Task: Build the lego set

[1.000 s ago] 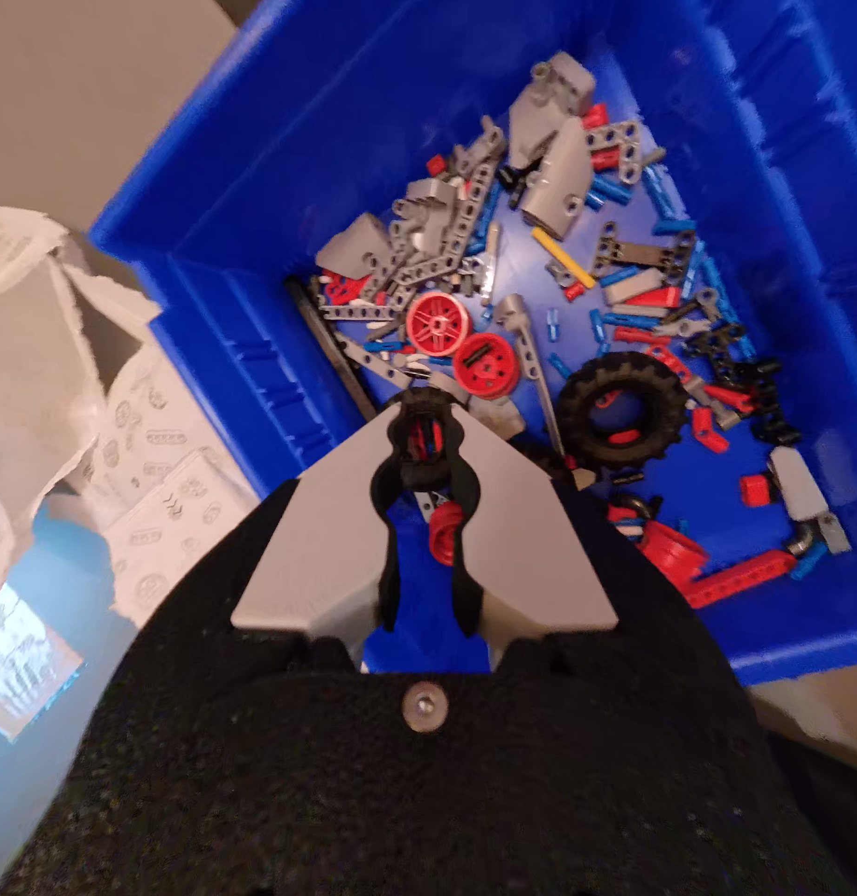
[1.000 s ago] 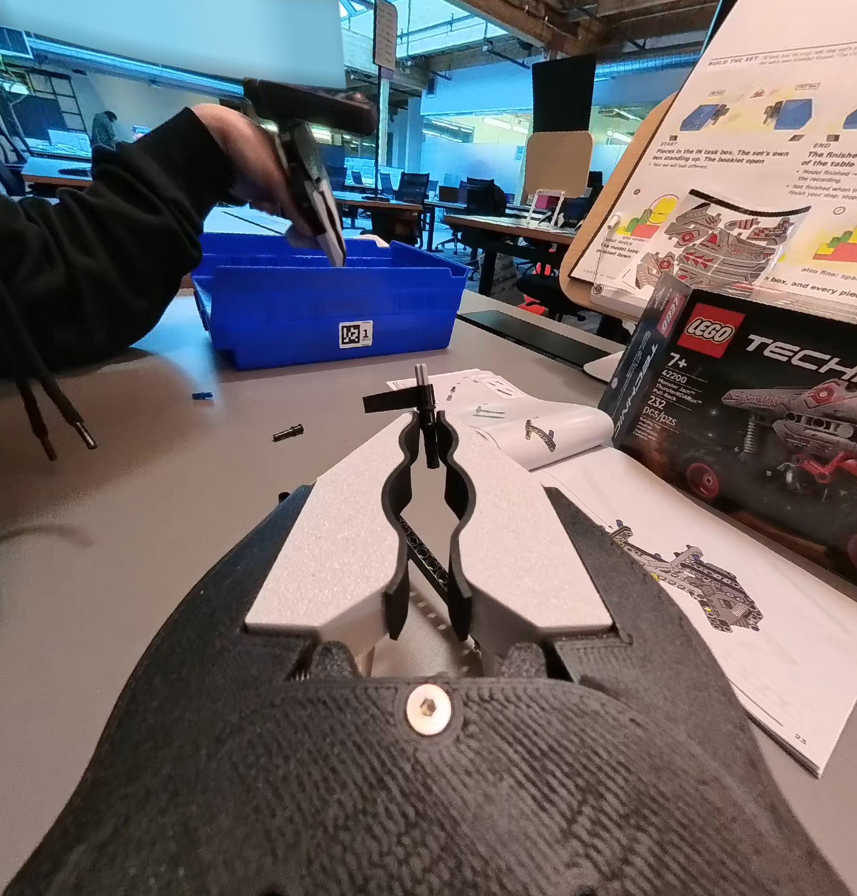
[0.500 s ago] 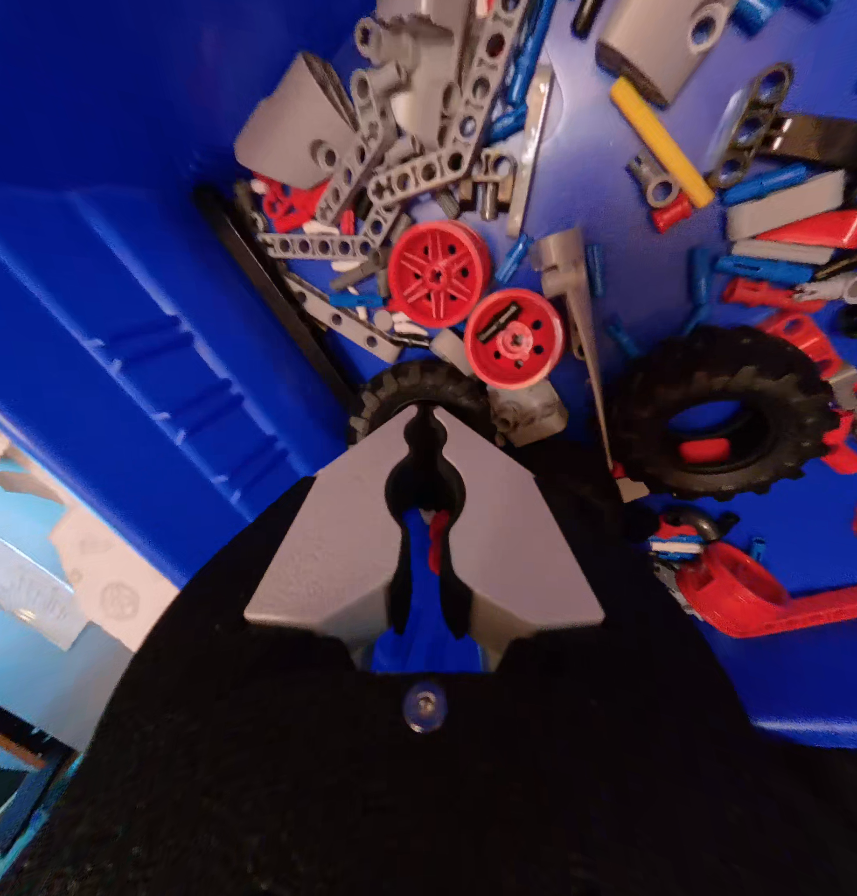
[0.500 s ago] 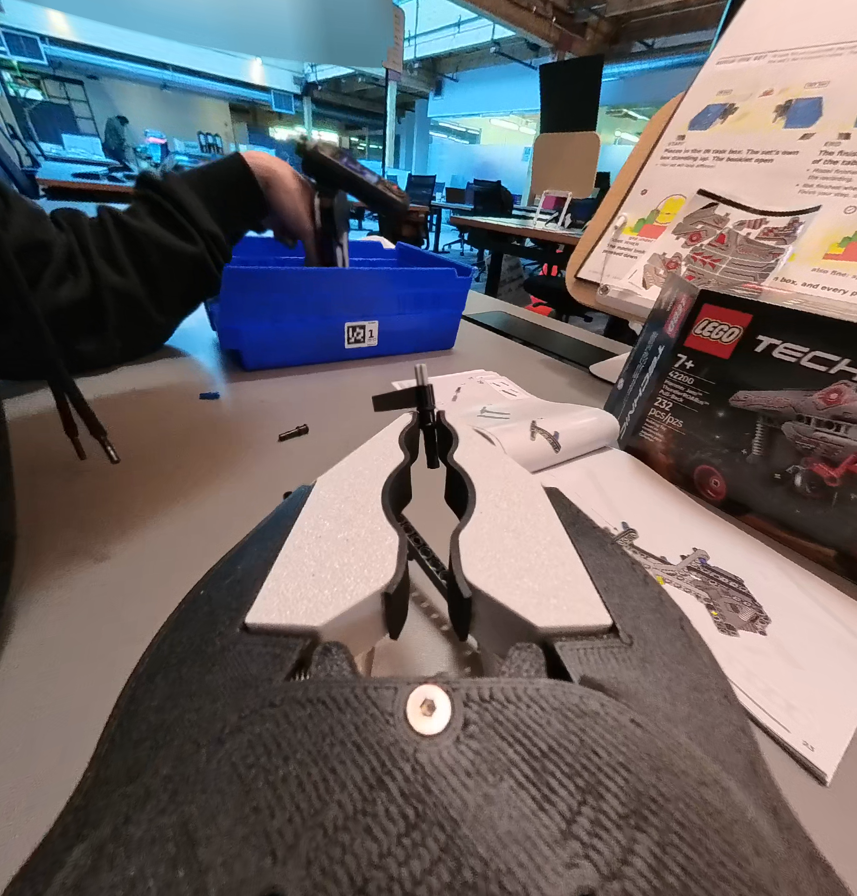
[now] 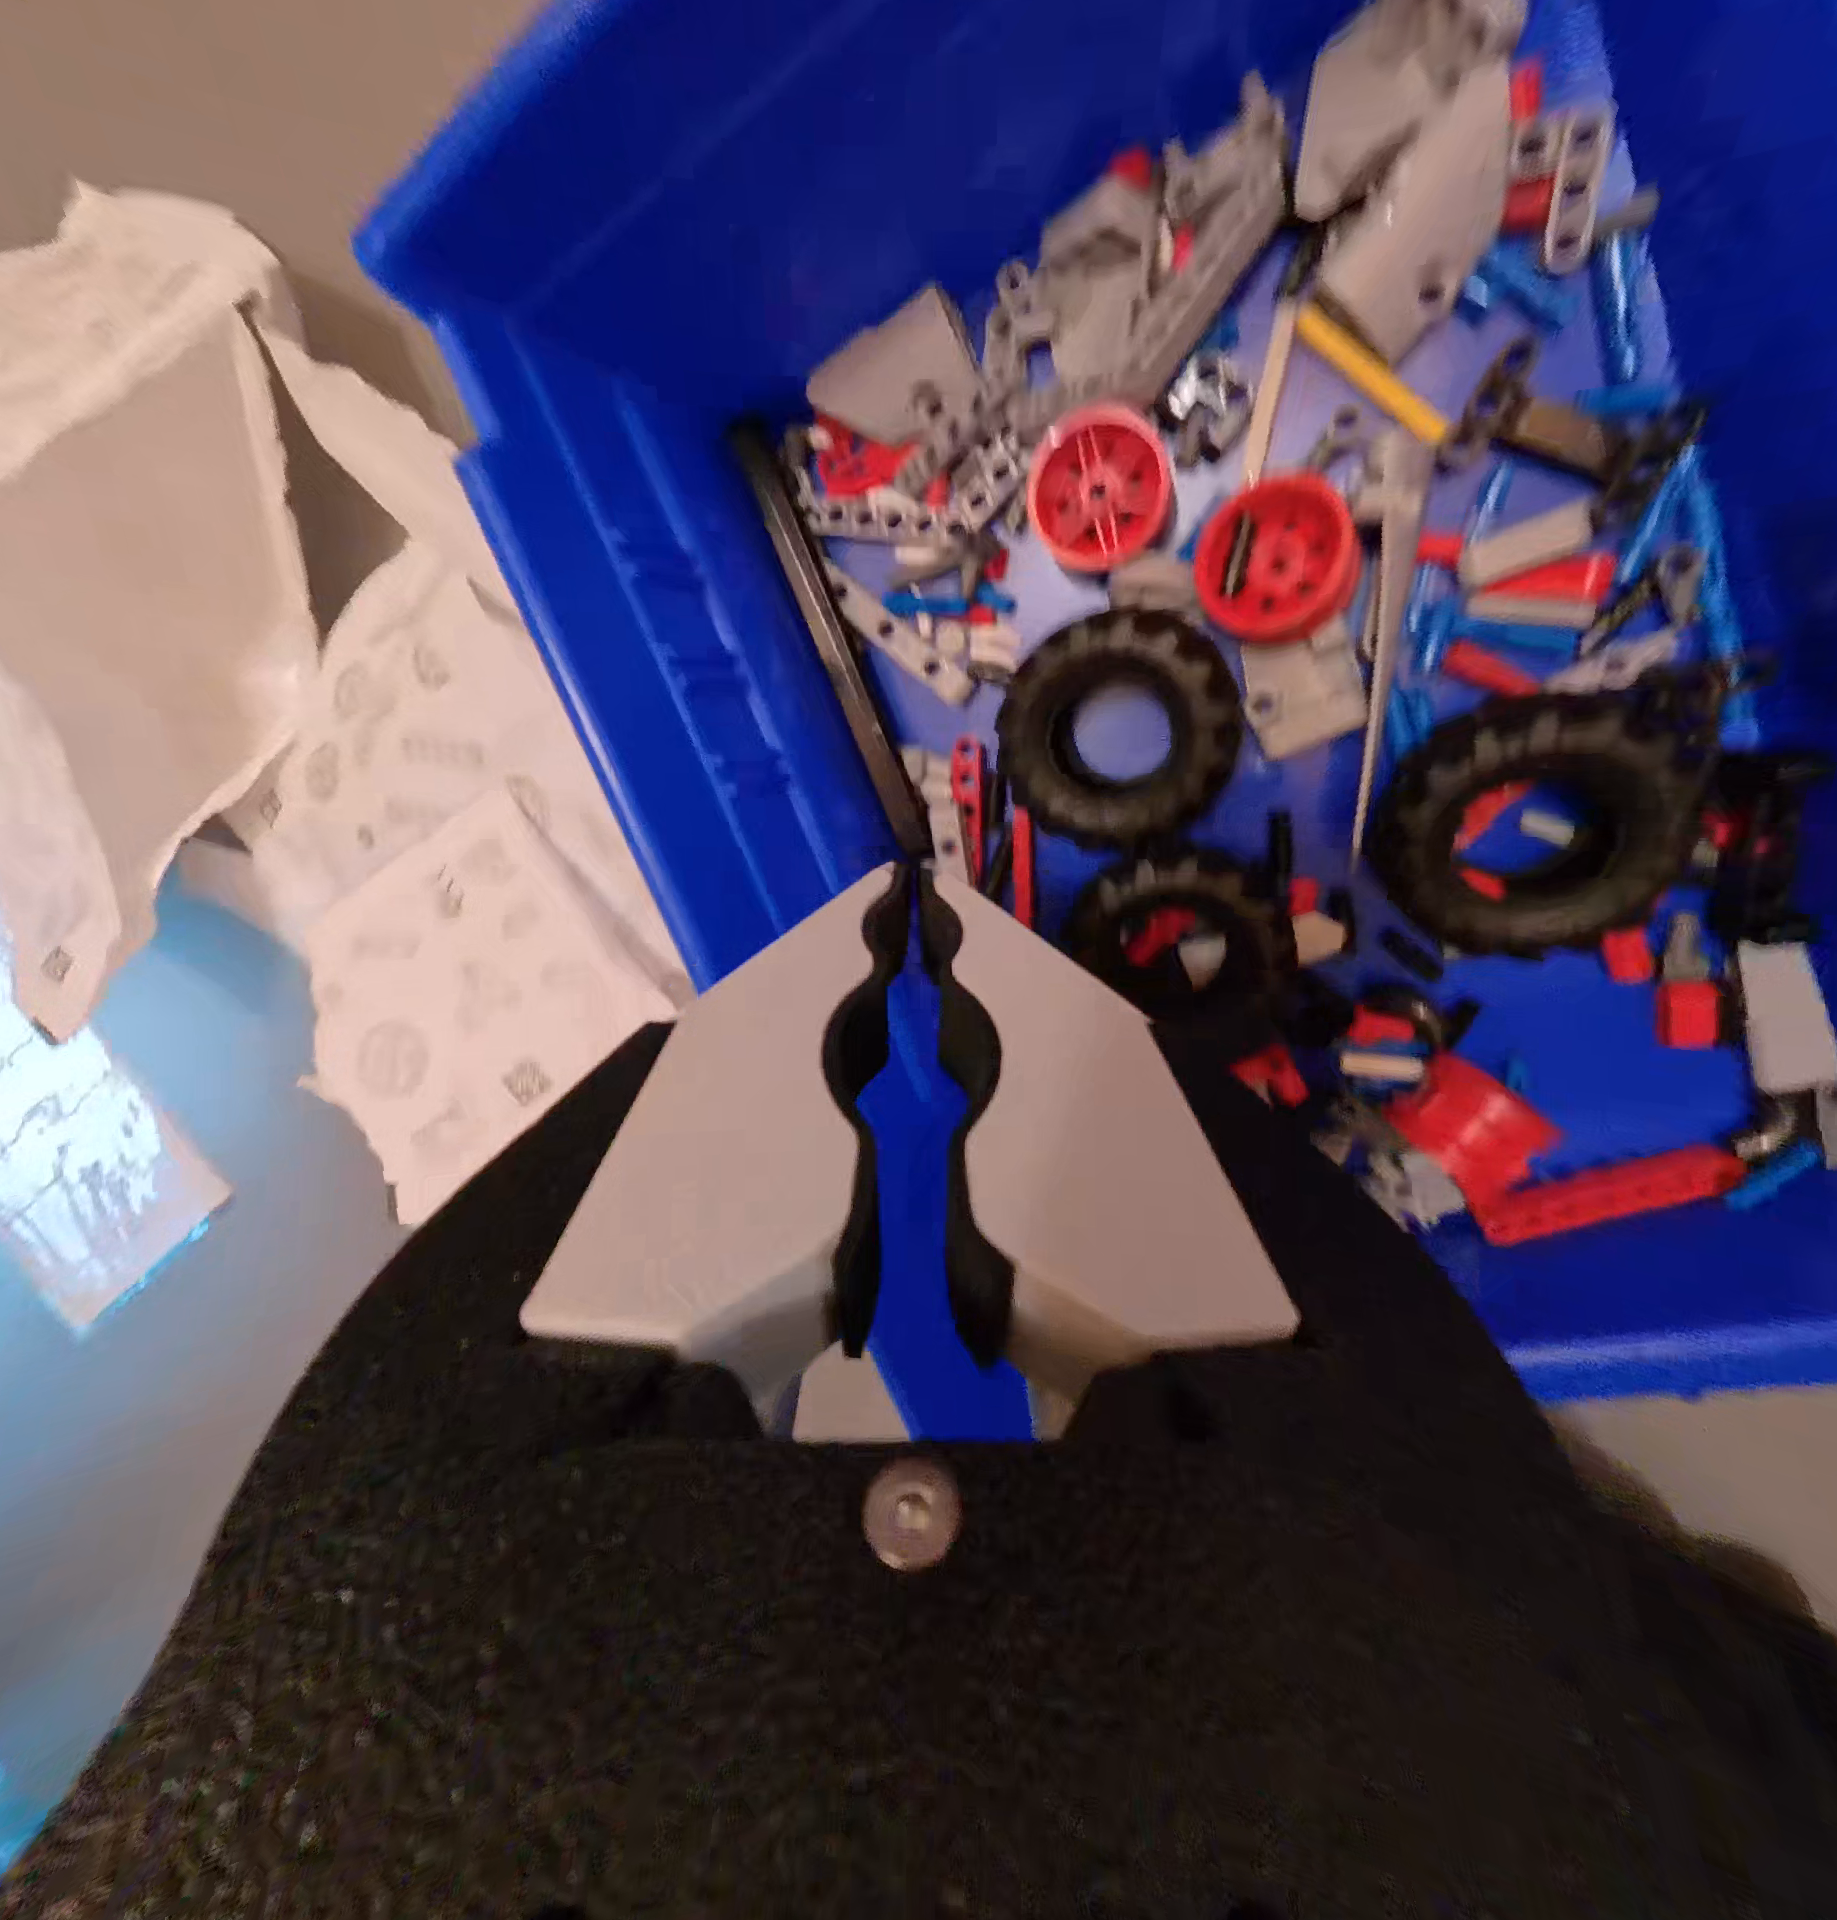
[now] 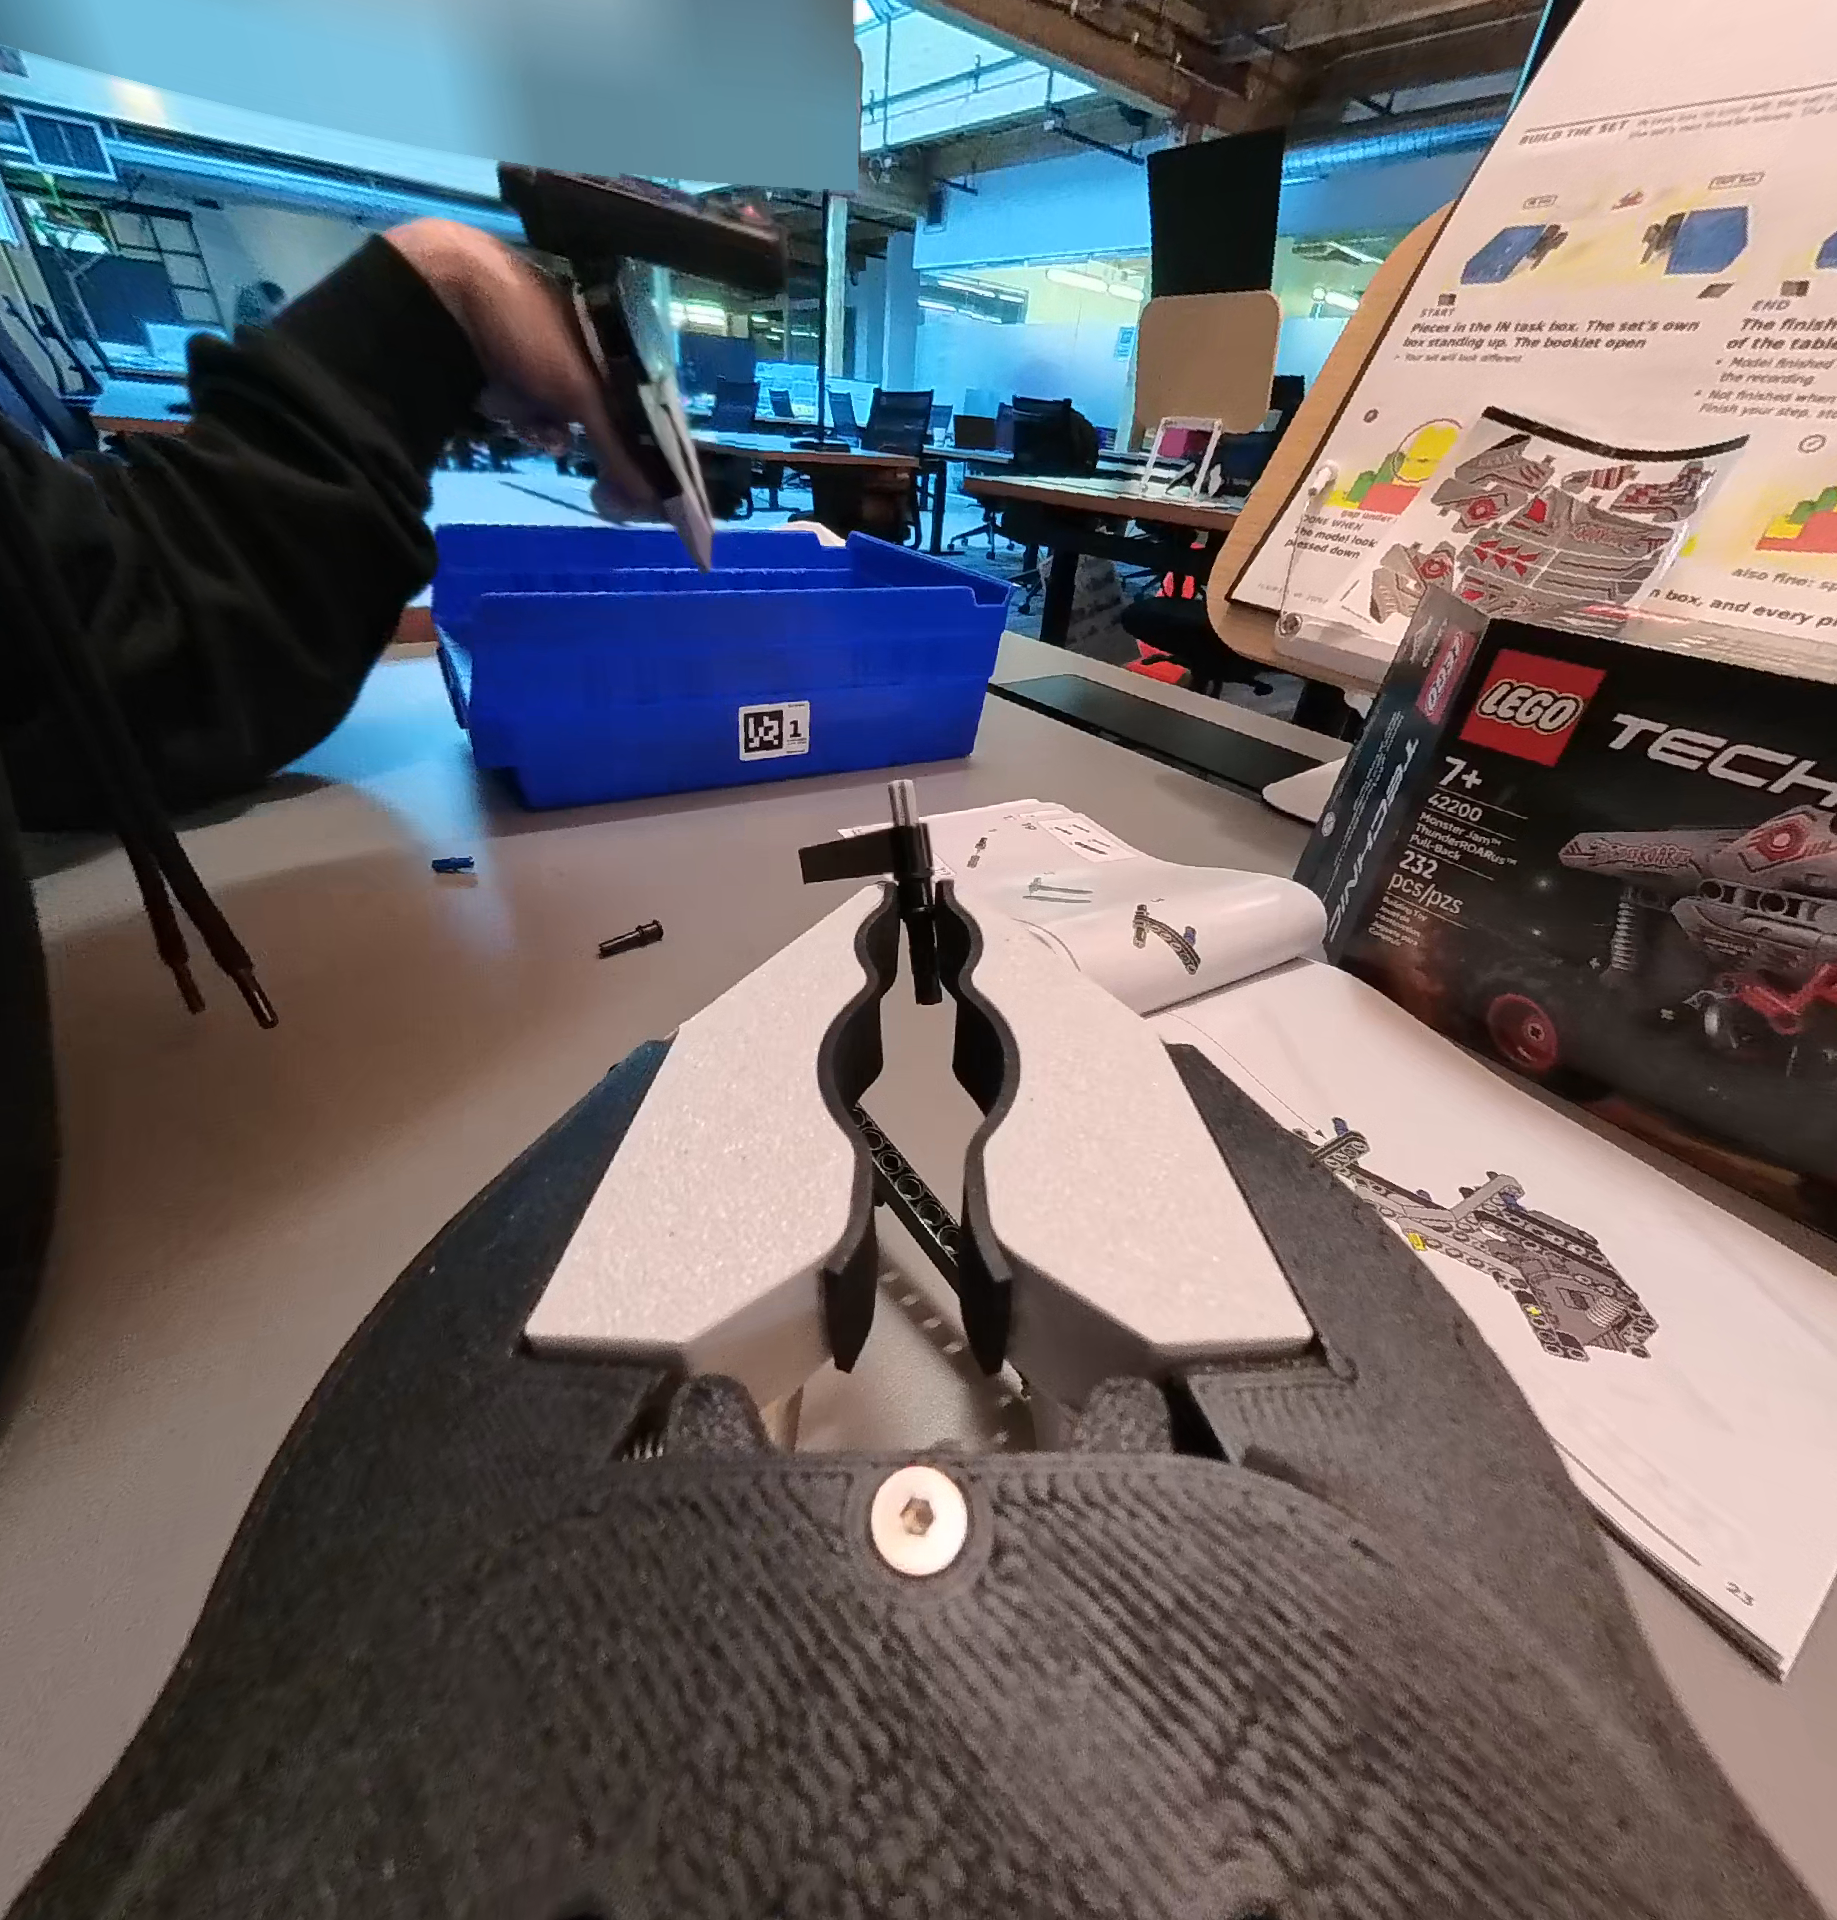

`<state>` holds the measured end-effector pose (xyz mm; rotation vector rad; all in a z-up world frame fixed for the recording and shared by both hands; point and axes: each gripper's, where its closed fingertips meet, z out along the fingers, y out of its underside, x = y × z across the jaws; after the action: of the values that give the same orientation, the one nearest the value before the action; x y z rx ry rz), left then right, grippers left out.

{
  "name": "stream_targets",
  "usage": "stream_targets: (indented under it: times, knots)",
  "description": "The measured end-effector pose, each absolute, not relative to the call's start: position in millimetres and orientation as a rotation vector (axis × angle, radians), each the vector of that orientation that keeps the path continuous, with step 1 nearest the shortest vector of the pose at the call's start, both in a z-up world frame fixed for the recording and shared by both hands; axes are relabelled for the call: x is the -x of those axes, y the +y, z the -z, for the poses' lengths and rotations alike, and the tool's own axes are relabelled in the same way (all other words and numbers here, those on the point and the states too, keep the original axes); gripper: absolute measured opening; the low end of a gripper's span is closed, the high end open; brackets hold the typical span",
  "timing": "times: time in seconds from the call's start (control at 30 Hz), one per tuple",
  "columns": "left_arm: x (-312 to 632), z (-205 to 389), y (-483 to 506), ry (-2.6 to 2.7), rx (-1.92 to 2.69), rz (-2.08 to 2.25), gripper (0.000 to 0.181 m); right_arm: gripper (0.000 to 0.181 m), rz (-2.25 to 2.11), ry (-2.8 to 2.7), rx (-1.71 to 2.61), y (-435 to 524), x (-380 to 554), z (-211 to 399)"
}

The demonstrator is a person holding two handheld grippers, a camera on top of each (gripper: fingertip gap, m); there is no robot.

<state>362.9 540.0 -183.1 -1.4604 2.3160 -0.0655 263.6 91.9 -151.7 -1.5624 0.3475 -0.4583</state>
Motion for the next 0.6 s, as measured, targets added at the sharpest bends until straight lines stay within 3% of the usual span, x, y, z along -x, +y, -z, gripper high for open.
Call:
stream_targets:
  times: [0.03, 0.27, 0.6]
  knots:
    - [-354.1, 185.5, 539.8, 2.35, 1.456, 0.024, 0.0, 0.004, 0.458, 0.349, 1.561, 91.6, -263.7, 151.6]
    - [-322.2, 218.4, 547.6, 2.527, 1.402, -0.389, 0.0, 0.004, 0.464, 0.336, 1.576, 93.7, -262.4, 153.1]
    - [-370.3, 238.2, 565.8, 2.262, 1.539, -0.433, 0.0, 0.004, 0.461, 0.333, 1.572, 93.5, -261.8, 152.5]
